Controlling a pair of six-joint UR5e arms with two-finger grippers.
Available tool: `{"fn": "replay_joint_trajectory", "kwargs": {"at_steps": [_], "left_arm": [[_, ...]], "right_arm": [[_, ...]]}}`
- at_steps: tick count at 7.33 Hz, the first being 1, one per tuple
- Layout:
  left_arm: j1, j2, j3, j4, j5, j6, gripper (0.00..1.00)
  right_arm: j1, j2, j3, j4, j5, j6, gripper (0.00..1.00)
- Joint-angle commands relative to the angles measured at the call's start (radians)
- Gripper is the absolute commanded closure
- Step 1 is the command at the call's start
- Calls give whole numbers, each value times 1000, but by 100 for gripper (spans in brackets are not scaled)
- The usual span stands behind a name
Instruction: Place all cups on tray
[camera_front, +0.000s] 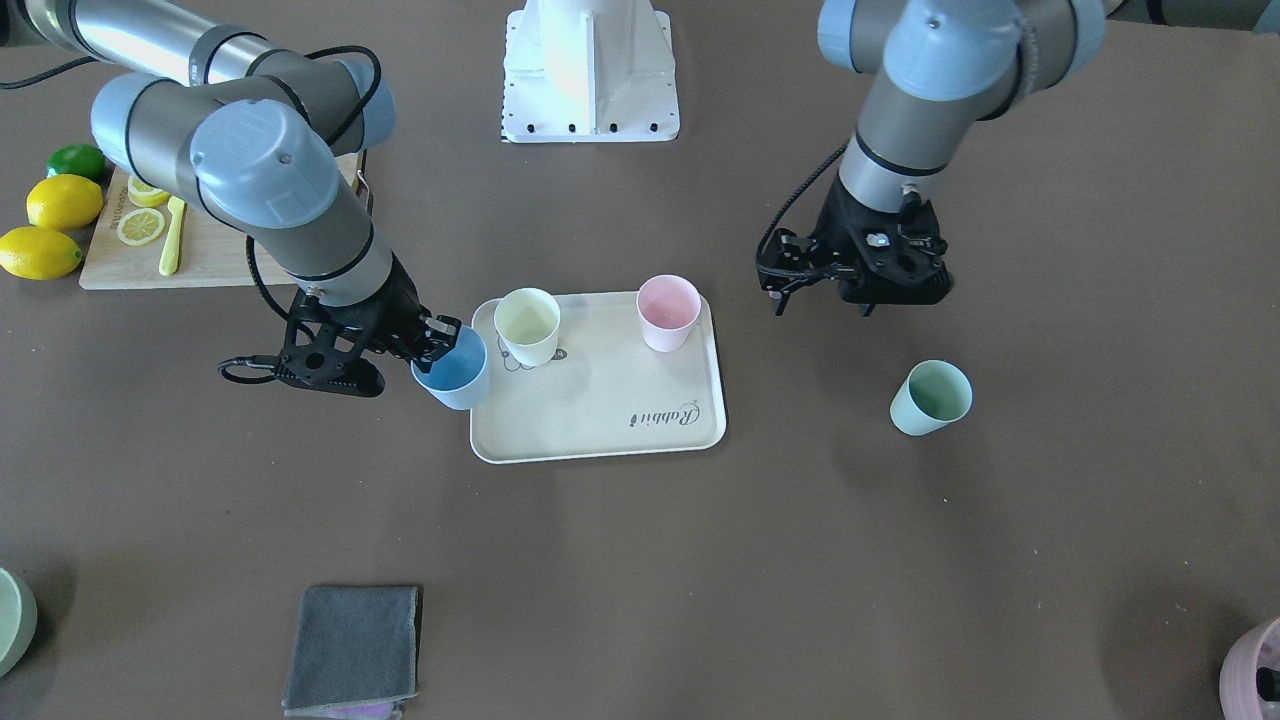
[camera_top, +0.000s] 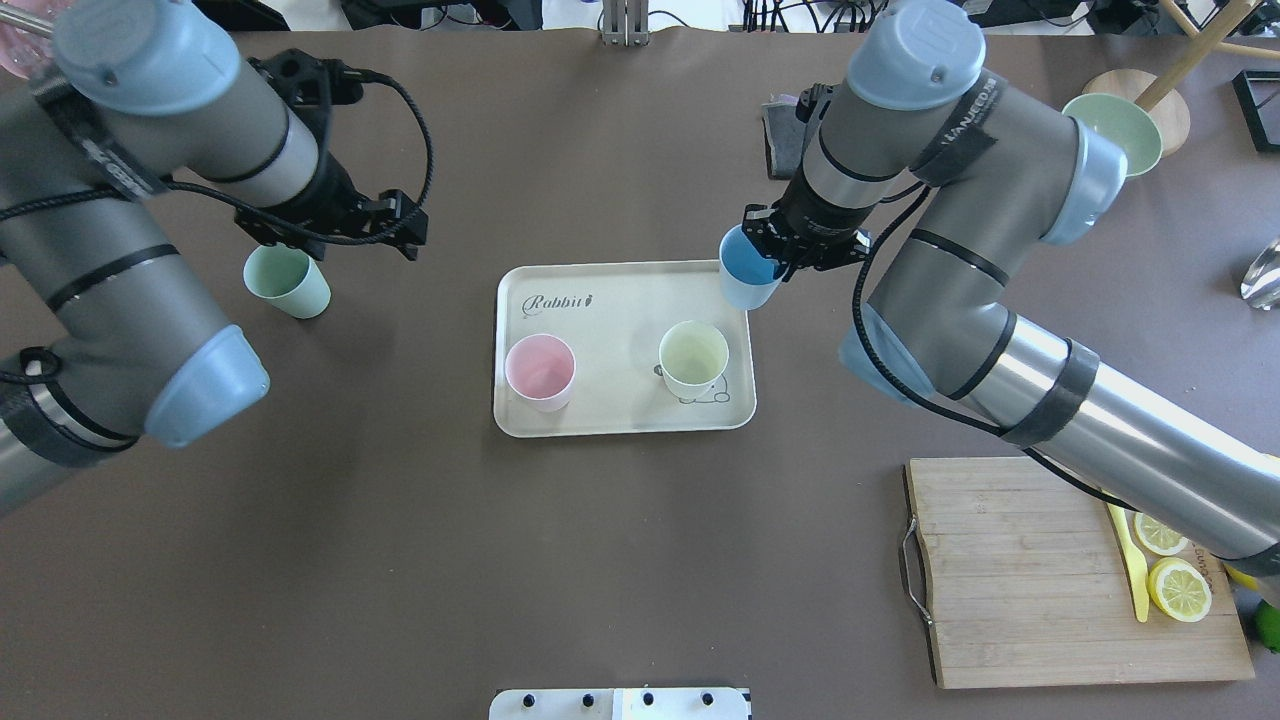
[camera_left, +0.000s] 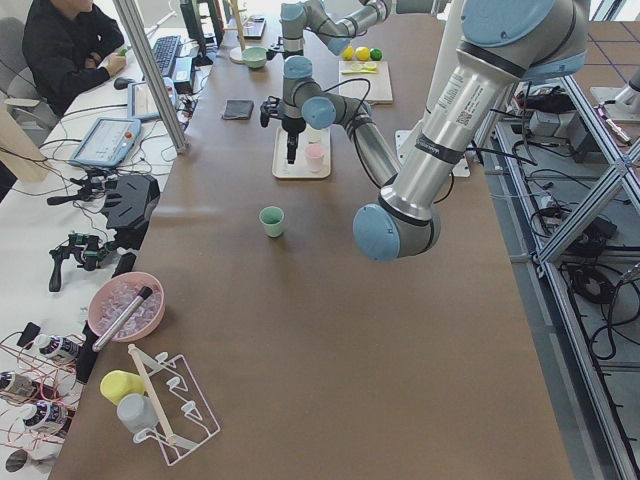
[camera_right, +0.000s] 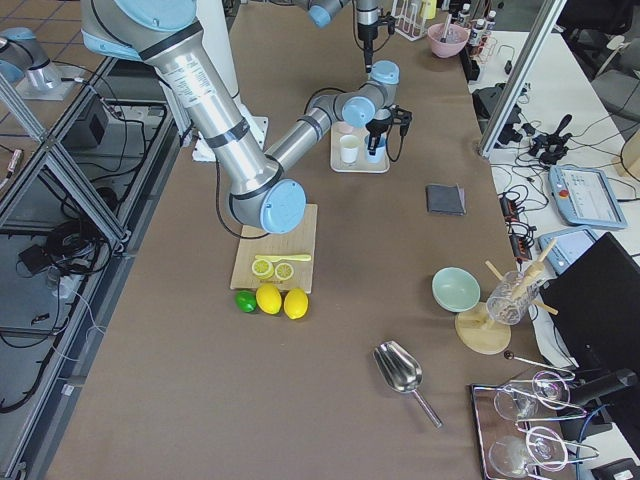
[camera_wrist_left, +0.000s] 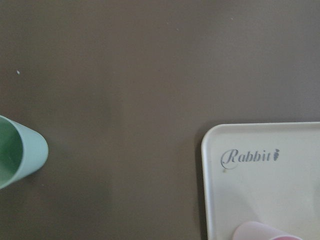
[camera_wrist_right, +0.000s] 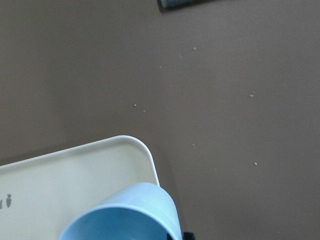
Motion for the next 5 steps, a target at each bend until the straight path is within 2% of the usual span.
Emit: {"fn": "replay_joint_trajectory", "kwargs": {"at_steps": [1, 3, 5], "left_arm": [[-125, 67, 15, 0, -67, 219, 2], [-176, 72, 80, -10, -74, 328, 2], [-188, 137, 85, -41, -75, 373, 2]], "right_arm": [[-26, 69, -156, 139, -25, 78, 100], [-58, 77, -182, 169, -56, 90, 100], [-78, 82, -181, 169, -62, 97, 100]]}}
